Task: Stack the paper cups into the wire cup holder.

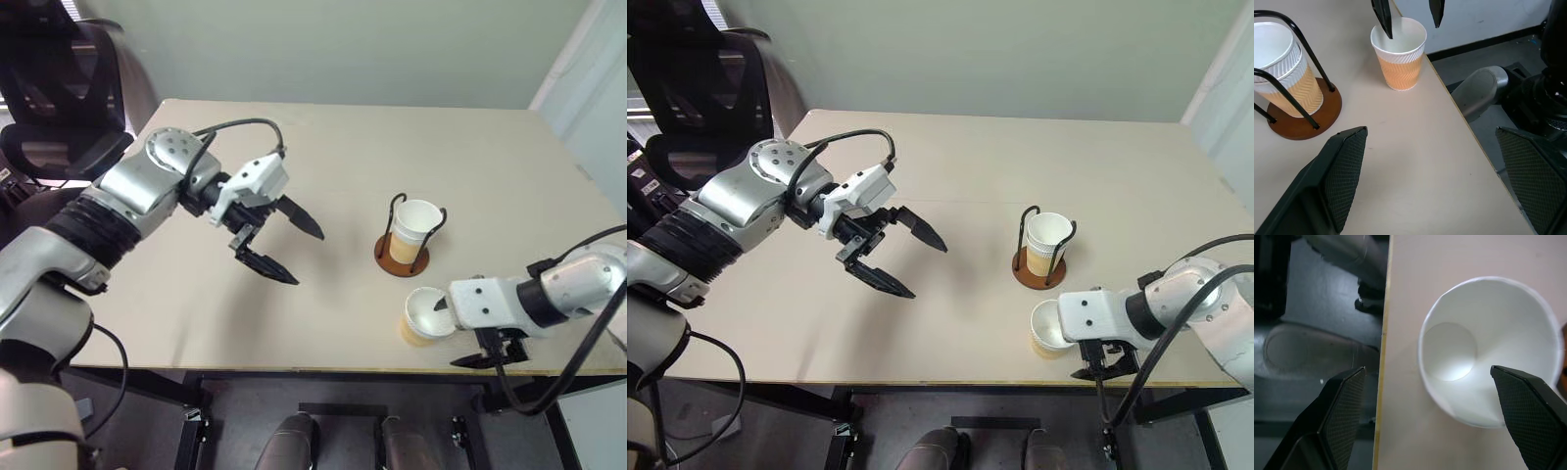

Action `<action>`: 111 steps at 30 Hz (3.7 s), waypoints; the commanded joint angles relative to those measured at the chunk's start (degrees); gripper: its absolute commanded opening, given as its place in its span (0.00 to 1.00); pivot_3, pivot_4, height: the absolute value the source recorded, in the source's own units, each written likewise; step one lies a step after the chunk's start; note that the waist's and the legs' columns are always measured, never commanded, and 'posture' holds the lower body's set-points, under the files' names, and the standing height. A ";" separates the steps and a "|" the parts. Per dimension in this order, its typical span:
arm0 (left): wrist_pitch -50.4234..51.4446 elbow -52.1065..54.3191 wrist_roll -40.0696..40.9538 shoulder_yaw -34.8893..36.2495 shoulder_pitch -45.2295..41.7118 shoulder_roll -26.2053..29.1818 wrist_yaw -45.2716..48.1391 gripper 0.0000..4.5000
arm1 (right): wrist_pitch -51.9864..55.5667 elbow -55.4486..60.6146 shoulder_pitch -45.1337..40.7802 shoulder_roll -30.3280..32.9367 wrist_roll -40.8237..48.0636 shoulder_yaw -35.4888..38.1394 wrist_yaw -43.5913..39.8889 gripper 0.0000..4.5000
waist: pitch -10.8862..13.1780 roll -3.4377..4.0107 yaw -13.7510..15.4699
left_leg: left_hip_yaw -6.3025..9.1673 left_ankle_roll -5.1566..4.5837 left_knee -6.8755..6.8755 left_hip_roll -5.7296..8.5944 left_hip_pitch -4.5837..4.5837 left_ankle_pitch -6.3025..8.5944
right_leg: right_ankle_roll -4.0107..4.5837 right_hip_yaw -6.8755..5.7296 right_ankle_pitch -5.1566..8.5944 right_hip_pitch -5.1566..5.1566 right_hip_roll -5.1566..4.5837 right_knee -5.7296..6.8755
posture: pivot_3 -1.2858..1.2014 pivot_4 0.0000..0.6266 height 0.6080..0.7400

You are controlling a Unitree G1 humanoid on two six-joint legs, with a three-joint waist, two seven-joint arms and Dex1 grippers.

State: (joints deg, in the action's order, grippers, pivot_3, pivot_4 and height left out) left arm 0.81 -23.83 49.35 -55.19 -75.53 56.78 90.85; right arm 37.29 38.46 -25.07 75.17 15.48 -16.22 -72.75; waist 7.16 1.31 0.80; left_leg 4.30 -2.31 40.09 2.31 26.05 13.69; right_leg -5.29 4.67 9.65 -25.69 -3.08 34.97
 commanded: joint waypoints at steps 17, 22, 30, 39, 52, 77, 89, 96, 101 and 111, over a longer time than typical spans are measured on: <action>-3.89 -6.46 -3.42 3.14 -0.26 -1.50 1.65 1.00 | -7.12 -3.03 1.57 2.06 -7.99 1.55 -5.86 0.01 | 0.01 -0.01 0.16 | 0.01 0.07 -0.01 0.00 0.00 0.01 | 0.04 -0.01 0.02 0.03 -0.01 -0.02 | 0.52 0.24 1.00; -4.84 -9.35 -4.10 3.74 -0.28 -2.42 1.65 1.00 | -6.38 -4.55 1.47 4.61 -5.66 6.32 -8.07 0.01 | 0.01 -0.01 0.14 | 0.00 0.19 -0.02 0.01 0.00 0.00 | 0.05 0.00 0.04 0.02 0.00 -0.03 | 0.52 0.24 1.00; -5.54 -12.46 -4.27 4.42 0.27 -2.92 1.65 1.00 | -4.44 -13.80 -9.57 9.83 -2.81 13.70 -12.45 0.01 | 0.01 -0.02 0.08 | 0.06 0.30 -0.07 -0.03 0.00 0.04 | 0.16 -0.01 0.11 -0.04 0.04 -0.02 | 0.52 0.24 1.00; -4.91 -13.78 -2.50 8.25 0.73 -5.06 1.65 1.00 | -5.93 -20.74 -16.85 9.17 -3.50 13.41 -12.37 0.01 | 0.01 -0.02 0.13 | 0.01 0.37 -0.09 -0.01 0.04 0.14 | -0.05 -0.01 0.17 -0.06 -0.01 -0.03 | 0.52 0.24 1.00; -3.59 -16.37 -4.89 16.26 0.91 -8.45 1.65 1.00 | -8.22 -31.99 -38.36 -5.25 -11.79 2.73 -14.77 0.01 | 0.03 0.02 -0.32 | 0.06 0.30 -0.06 -0.05 -0.01 0.11 | -0.24 -0.01 0.06 -0.12 0.02 0.07 | 0.52 0.24 1.00; -2.58 -13.39 -7.64 19.31 4.08 -7.04 1.65 1.00 | -13.94 -35.67 -39.31 -15.06 -18.91 -4.20 -18.43 0.01 | 0.03 0.02 -0.31 | 0.15 0.38 -0.11 -0.08 0.05 0.01 | 0.02 -0.14 0.23 -0.16 0.05 0.08 | 0.52 0.24 1.00; -3.27 -13.70 -8.15 19.05 4.45 -7.22 1.65 1.00 | -20.64 -35.66 -38.59 -17.50 -23.69 -5.51 -17.78 0.10 | 0.03 0.02 -0.35 | 0.16 0.39 -0.10 -0.06 0.04 0.01 | 0.02 -0.14 0.21 -0.16 0.04 0.09 | 0.52 0.24 1.00; -2.64 -12.38 -8.20 19.30 4.90 -7.25 1.65 1.00 | -17.98 -35.16 -39.50 -21.50 -23.18 -4.46 -17.61 0.61 | 0.03 0.02 -0.35 | 0.17 0.39 -0.10 -0.06 0.04 0.01 | 0.00 -0.15 0.20 -0.16 0.04 0.08 | 0.52 0.24 1.00; 0.43 -12.61 -7.95 21.77 5.01 -7.57 1.65 1.00 | 2.93 -30.49 -39.17 -23.90 -13.05 4.25 -16.09 0.99 | 0.04 0.02 -0.33 | 0.16 0.42 -0.11 -0.06 0.05 -0.01 | 0.02 -0.14 0.21 -0.16 0.04 0.08 | 0.52 0.24 1.00; 4.46 -17.70 -13.97 34.91 5.80 -11.88 1.65 1.00 | 20.92 -28.11 -24.28 -15.71 -2.07 20.26 -6.82 0.99 | 0.02 -0.03 0.27 | 0.14 0.48 -0.08 -0.03 0.03 -0.03 | 0.48 -0.15 0.49 -0.07 0.02 0.07 | 0.52 0.24 1.00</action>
State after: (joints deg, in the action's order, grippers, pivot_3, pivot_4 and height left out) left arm 4.53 -41.72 36.13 -23.30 -69.59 44.86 90.91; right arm 57.59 8.78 -49.47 57.80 11.64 0.00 -81.09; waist 7.18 1.28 1.07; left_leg 4.42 -1.83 40.00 2.27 26.07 13.66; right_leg -4.84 4.53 10.14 -25.77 -3.06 35.07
